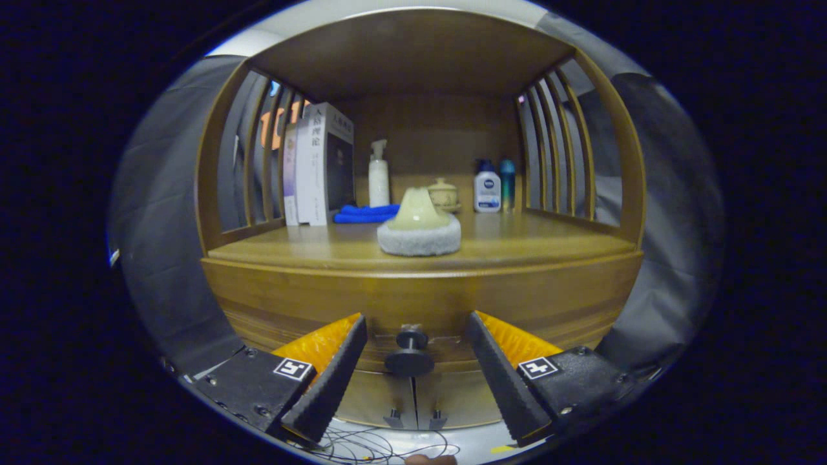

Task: Pull open the drawer, take out the items inside it, and place them on the countertop above the cabinet.

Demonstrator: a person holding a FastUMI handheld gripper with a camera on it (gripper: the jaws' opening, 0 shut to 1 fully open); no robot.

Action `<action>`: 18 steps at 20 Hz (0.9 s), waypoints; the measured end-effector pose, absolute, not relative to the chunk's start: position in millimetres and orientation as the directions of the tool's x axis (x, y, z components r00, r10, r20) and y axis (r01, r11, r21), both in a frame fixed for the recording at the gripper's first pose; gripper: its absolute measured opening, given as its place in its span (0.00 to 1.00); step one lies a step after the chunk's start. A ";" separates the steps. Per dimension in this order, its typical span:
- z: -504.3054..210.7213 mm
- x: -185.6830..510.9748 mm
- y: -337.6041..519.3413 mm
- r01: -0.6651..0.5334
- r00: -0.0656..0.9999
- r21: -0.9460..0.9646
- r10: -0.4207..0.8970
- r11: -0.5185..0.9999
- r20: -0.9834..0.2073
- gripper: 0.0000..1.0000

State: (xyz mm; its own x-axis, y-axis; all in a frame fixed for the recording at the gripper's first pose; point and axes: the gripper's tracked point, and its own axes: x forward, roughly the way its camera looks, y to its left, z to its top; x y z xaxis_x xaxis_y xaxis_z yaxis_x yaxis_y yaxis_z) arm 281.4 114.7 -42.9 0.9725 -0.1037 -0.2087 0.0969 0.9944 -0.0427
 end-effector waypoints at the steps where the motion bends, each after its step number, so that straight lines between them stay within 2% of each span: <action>1: -31.2 273.2 116.7 0.077 0.977 -0.051 -0.086 0.996 -0.198 1.00; 4: 22.3 236.4 111.5 0.039 0.991 -0.074 -0.048 0.996 -0.127 1.00; 7: 55.1 170.2 102.2 -0.017 0.998 -0.080 0.012 0.997 -0.064 1.00; 13: 42.0 37.1 52.5 -0.049 0.999 -0.015 0.049 0.999 0.007 1.00; 18: 24.8 -6.2 33.5 -0.063 0.994 -0.089 0.071 0.994 0.083 1.00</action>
